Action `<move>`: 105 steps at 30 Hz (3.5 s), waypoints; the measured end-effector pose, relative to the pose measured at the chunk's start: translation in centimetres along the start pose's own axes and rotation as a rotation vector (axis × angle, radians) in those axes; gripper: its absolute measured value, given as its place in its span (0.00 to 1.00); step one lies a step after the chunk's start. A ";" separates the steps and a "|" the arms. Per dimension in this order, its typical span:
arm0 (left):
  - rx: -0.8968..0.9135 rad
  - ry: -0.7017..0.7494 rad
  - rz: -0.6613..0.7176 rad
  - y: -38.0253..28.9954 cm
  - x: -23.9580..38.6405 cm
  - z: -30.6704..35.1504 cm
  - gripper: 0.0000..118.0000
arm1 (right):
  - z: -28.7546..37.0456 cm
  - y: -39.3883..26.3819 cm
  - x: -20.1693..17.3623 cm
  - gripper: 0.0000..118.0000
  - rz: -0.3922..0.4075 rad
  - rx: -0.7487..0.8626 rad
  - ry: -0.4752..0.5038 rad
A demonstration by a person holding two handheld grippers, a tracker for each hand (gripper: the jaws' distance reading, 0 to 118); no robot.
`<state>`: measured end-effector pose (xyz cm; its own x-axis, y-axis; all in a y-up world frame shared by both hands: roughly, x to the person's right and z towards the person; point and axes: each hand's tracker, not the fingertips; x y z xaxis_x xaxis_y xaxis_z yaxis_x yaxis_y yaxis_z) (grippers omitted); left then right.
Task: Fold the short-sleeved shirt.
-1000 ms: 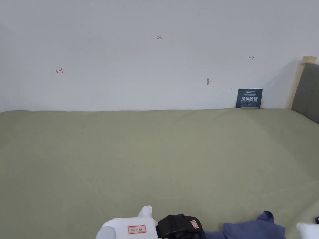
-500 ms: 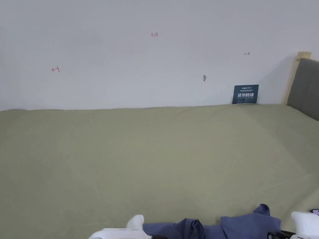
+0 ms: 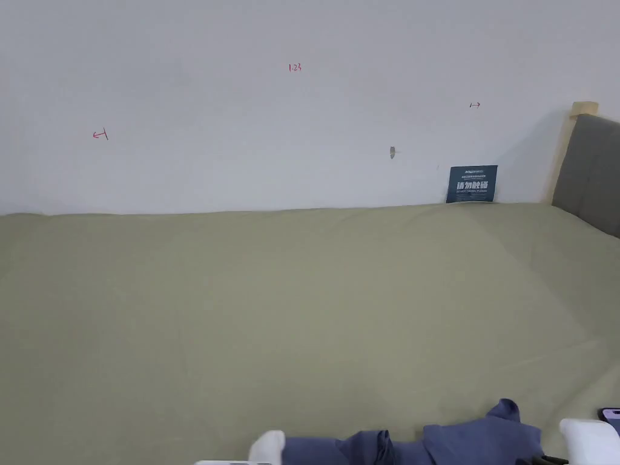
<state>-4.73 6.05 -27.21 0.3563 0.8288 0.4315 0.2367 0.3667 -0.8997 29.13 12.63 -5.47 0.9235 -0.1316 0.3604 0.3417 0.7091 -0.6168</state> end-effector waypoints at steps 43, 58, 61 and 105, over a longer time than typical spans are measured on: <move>0.274 0.383 0.161 1.5 -8.4 24.1 0.08 | -0.6 -0.5 -2.2 0.00 0.070 -0.044 0.019; 0.136 0.425 -0.052 4.1 2.7 13.8 0.08 | -1.4 -1.0 -3.3 0.00 0.111 -0.085 0.028; 0.075 0.398 -0.130 4.4 4.4 8.9 0.08 | -1.5 -1.1 -3.1 0.00 0.109 -0.096 0.025; 0.273 0.294 -0.010 -0.3 -3.3 18.4 0.00 | -6.2 3.7 -18.9 0.00 0.202 -0.228 0.459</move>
<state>-22.60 11.01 -29.55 0.6084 0.6825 0.4049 0.0070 0.5056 -0.8627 14.03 13.41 -18.89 0.9383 -0.3335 -0.0912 0.1322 0.5898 -0.7966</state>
